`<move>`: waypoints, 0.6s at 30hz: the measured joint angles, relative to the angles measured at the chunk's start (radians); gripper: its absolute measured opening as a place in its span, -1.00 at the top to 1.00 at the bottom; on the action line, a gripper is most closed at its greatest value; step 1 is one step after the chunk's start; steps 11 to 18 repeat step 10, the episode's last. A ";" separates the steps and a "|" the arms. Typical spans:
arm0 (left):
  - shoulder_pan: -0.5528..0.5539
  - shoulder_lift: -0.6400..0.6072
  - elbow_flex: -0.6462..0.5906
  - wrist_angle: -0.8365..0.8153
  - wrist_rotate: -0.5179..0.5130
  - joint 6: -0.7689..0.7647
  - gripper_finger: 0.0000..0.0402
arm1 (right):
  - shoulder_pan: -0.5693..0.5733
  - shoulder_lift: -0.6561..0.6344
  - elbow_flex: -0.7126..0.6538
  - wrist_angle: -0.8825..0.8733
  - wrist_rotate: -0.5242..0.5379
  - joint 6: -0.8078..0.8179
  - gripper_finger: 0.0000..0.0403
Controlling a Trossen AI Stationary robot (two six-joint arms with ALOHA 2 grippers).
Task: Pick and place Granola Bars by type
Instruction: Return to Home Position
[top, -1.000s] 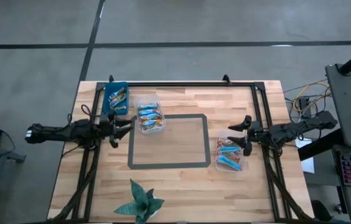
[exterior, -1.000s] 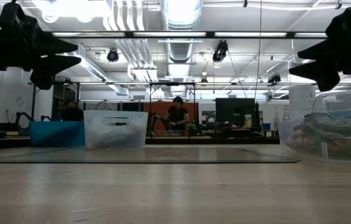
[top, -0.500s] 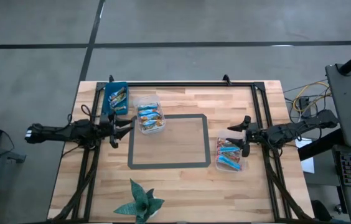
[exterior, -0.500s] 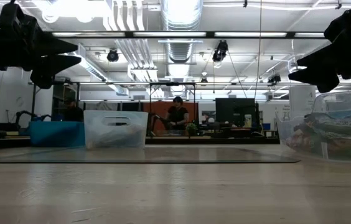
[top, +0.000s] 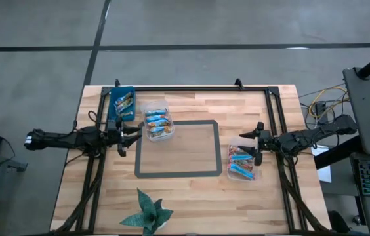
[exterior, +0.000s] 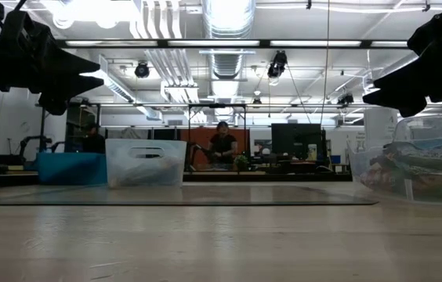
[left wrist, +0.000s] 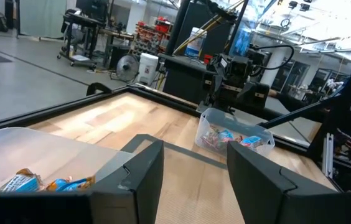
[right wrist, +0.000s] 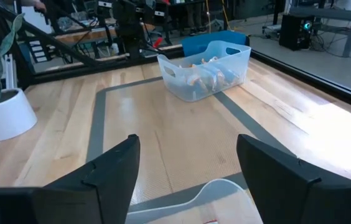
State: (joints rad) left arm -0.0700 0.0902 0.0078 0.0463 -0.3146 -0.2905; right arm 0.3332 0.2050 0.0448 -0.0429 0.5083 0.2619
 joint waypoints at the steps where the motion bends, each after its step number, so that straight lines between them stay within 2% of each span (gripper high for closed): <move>1: 0.000 0.000 0.000 0.000 0.000 0.000 0.21 | 0.000 0.000 0.000 0.000 0.000 0.000 -0.29; 18: 0.000 0.000 0.000 -0.001 0.000 -0.001 0.21 | 0.000 0.000 0.000 0.000 0.000 0.000 -0.29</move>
